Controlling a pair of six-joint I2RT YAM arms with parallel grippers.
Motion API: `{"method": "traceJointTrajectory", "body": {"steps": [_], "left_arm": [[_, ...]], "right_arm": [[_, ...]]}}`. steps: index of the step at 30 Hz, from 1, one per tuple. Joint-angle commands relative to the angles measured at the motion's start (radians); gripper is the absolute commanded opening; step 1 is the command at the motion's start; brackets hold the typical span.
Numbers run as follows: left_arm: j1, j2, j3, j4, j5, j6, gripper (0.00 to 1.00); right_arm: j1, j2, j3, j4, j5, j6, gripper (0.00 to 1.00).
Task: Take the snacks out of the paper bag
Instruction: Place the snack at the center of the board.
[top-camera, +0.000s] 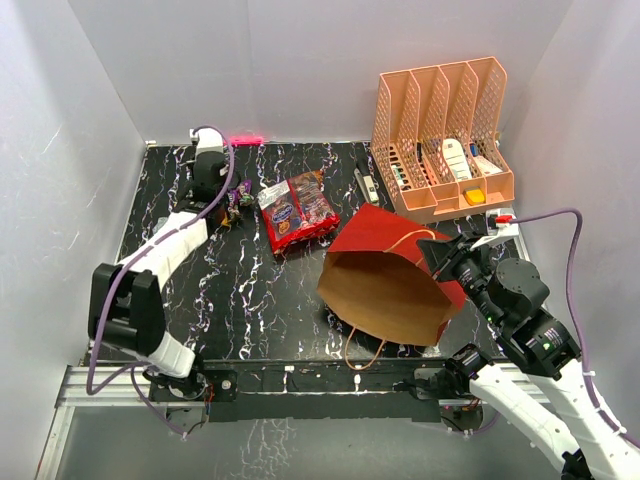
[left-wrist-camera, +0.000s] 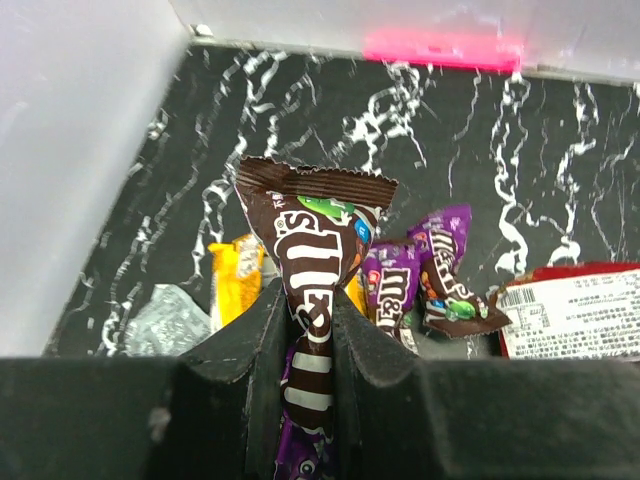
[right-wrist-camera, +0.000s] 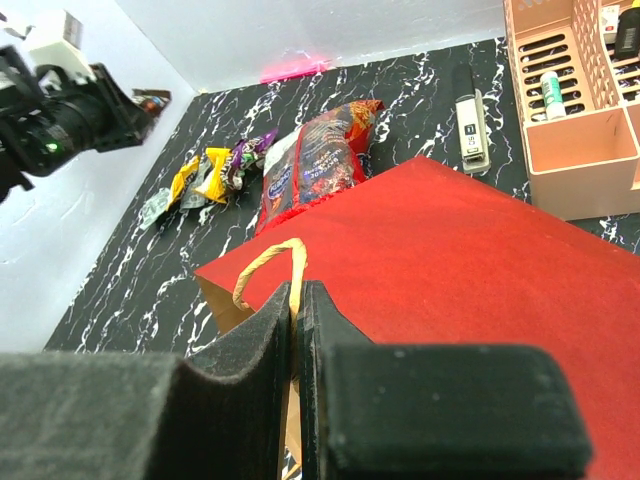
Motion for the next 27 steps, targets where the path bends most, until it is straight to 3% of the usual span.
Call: {"method": "traceJointTrajectory", "body": {"steps": [1,9,17,27], "left_arm": [[0.058,0.088,0.045,-0.028,0.118,-0.086,0.00],[0.149,0.278,0.136,-0.093,0.259,-0.116,0.00],[0.167,0.325,0.144,-0.119,0.251,-0.123,0.00],[0.167,0.242,0.119,-0.167,0.262,-0.144,0.62]], "right_arm": [[0.003,0.005,0.014,0.074,-0.010,0.012,0.07],[0.003,0.004,0.031,0.059,-0.010,-0.001,0.07],[0.004,-0.015,0.051,0.026,0.008,-0.001,0.07],[0.004,-0.010,0.049,0.049,-0.035,0.008,0.07]]}}
